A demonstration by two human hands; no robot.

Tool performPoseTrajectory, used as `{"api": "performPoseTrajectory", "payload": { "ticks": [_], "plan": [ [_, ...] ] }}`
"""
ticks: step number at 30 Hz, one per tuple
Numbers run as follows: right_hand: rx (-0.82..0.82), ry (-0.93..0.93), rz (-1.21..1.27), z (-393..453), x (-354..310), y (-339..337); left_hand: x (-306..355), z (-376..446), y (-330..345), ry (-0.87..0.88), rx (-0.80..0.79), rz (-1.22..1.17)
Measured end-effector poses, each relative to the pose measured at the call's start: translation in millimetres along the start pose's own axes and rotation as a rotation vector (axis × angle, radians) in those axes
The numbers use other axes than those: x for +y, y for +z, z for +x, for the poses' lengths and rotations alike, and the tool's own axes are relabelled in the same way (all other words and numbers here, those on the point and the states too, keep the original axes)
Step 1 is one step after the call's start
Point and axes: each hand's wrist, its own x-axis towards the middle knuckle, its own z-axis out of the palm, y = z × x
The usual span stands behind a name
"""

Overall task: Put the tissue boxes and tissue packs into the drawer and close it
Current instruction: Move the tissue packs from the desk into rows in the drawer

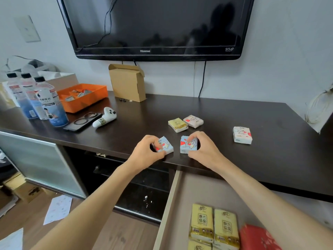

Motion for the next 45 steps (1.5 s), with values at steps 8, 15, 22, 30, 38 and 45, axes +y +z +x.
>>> {"api": "performPoseTrajectory", "payload": {
  "ticks": [8, 15, 22, 30, 38, 45],
  "plan": [
    [0.021, -0.026, 0.025, -1.3, -0.3, -1.5, 20.3, 11.3, -6.9, 0.0, -0.224, 0.289],
    [0.335, -0.192, -0.011, -34.2, -8.6, -9.0, 43.2, -31.1, -5.7, 0.029, -0.187, 0.201],
    [-0.042, -0.112, -0.041, -173.1, 1.9, -42.6, 65.5, -133.7, -3.7, 0.191, -0.435, 0.085],
    [-0.342, -0.235, -0.413, -260.5, 15.9, -47.9, 56.5, -192.6, 29.6, 0.547, -0.596, 0.381],
    [-0.377, -0.21, -0.553, -254.0, 8.3, -35.8, 42.7, -198.7, 49.6, 0.659, -0.604, 0.468],
    [-0.409, -0.211, -0.603, -251.8, 6.2, -35.3, 40.2, -201.8, 54.8, 0.716, -0.591, 0.51]
  ]
}}
